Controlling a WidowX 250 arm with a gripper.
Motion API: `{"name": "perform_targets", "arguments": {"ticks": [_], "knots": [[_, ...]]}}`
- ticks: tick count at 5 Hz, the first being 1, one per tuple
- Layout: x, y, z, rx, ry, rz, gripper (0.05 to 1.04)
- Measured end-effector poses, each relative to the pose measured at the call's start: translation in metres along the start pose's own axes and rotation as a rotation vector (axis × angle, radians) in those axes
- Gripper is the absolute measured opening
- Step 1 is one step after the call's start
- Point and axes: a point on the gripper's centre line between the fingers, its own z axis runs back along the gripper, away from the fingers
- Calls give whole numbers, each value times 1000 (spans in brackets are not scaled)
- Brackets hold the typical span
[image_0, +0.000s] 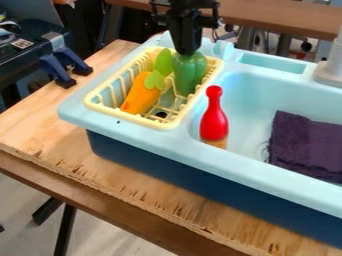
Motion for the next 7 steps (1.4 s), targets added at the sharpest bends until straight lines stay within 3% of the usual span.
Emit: {"name": "perform_targets", "arguments": {"ticks": [1, 2, 3, 4, 6, 7], "knots": [[-4, -8, 11, -39, -25, -2, 113], [-4, -28, 44, -54, -130, -50, 113], [-3, -52, 52, -54, -135, -130, 113], [0, -65, 47, -57, -124, -178, 113], [7, -81, 8, -93, -74, -219, 113], [0, -82, -13, -178, -68, -196, 113]]}}
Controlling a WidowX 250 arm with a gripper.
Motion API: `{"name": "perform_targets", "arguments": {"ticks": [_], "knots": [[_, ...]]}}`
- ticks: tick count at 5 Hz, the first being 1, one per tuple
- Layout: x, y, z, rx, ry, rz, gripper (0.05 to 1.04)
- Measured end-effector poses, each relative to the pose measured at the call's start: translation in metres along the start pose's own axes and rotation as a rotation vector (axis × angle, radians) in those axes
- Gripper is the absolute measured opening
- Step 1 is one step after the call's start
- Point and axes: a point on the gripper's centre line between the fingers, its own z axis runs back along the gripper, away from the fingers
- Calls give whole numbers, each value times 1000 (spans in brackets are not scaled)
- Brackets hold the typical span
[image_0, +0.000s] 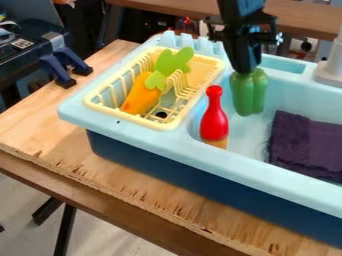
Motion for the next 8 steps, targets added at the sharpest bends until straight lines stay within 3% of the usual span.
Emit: {"name": "perform_targets", "arguments": {"ticks": [1, 3, 4, 6, 7, 8], "knots": [[-1, -2, -6, 5, -5, -9, 113], [-12, 8, -19, 59, 49, -37, 139], [-17, 10, -26, 50, 89, -59, 350], [-12, 9, -24, 22, 55, -31, 947], [-8, 7, -13, 23, 20, -21, 1009], [5, 0, 22, 35, -78, -23, 1006]]}}
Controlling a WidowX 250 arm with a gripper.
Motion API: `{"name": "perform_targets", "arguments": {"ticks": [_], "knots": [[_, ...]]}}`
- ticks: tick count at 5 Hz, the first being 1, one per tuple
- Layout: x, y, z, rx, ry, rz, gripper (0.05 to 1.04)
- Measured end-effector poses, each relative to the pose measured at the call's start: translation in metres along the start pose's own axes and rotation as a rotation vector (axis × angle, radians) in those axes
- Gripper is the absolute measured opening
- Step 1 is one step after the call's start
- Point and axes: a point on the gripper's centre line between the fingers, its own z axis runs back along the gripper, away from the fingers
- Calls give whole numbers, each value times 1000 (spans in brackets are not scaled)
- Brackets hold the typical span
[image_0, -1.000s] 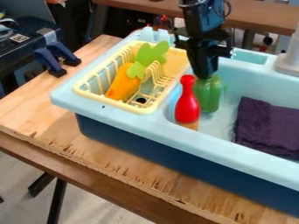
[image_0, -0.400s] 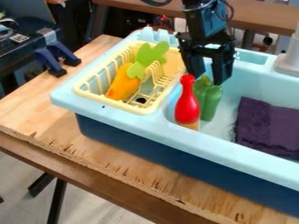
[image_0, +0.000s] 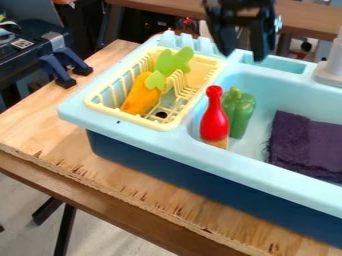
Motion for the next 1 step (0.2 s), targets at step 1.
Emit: {"name": "perform_targets", "arguments": {"ticks": [1], "knots": [[7, -1, 23, 24, -16, -7, 1006]]}}
